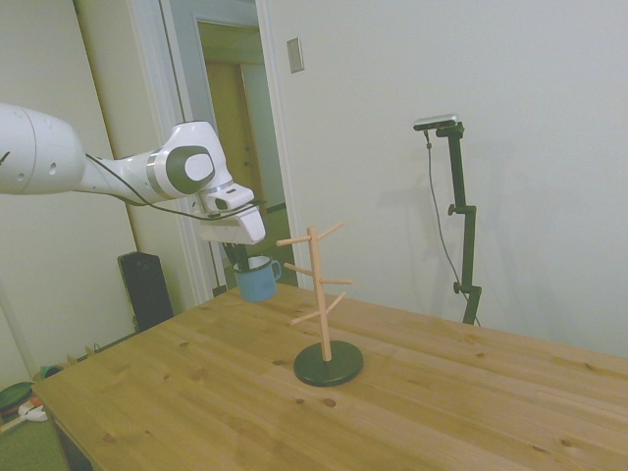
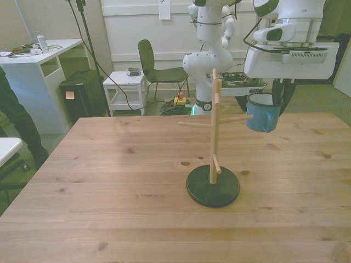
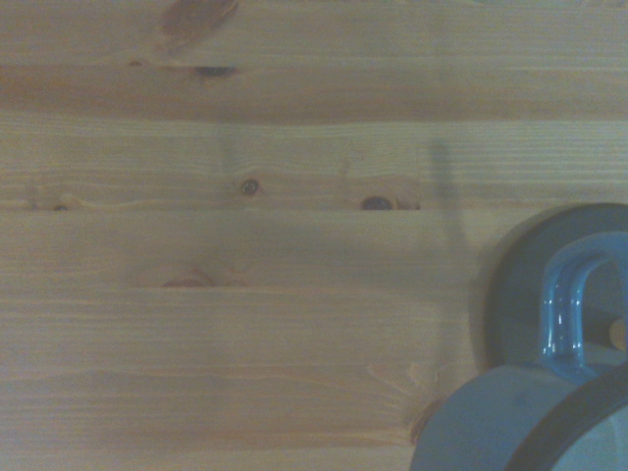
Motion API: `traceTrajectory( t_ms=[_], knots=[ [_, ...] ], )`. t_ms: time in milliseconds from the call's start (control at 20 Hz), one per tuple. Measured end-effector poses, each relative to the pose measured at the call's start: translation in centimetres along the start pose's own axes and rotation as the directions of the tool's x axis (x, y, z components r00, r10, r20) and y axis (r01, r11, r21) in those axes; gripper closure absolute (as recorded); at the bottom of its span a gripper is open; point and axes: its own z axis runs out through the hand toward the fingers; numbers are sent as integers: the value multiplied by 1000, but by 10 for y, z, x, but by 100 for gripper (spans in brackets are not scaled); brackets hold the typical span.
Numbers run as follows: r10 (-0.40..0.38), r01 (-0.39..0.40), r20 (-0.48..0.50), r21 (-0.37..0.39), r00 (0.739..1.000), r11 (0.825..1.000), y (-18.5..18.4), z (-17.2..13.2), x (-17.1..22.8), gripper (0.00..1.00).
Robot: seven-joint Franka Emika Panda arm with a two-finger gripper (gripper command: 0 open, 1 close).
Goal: Hang the mug
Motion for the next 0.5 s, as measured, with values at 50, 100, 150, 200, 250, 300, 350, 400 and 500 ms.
traceTrajectory(
  t_ms=[50,100,150,200,250,300,350,400,500],
  knots=[
    [1,-1,-1,1,1000,1000,-2,-2,3,100],
    [2,-2,-1,1,1000,1000,-3,-3,5,100],
    [4,-4,-1,1,1000,1000,-4,-4,7,100],
    [6,-6,-2,2,1000,1000,-4,-5,9,100],
    [6,-6,-3,4,1000,1000,-5,-7,11,100],
    [6,-6,-4,5,1000,1000,-5,-8,12,100],
    [8,-8,-4,5,1000,1000,-5,-8,14,100],
    [10,-10,-5,4,1000,1000,-4,-8,15,100],
    [14,-14,-5,2,1000,1000,-1,-7,20,100]
  ],
)
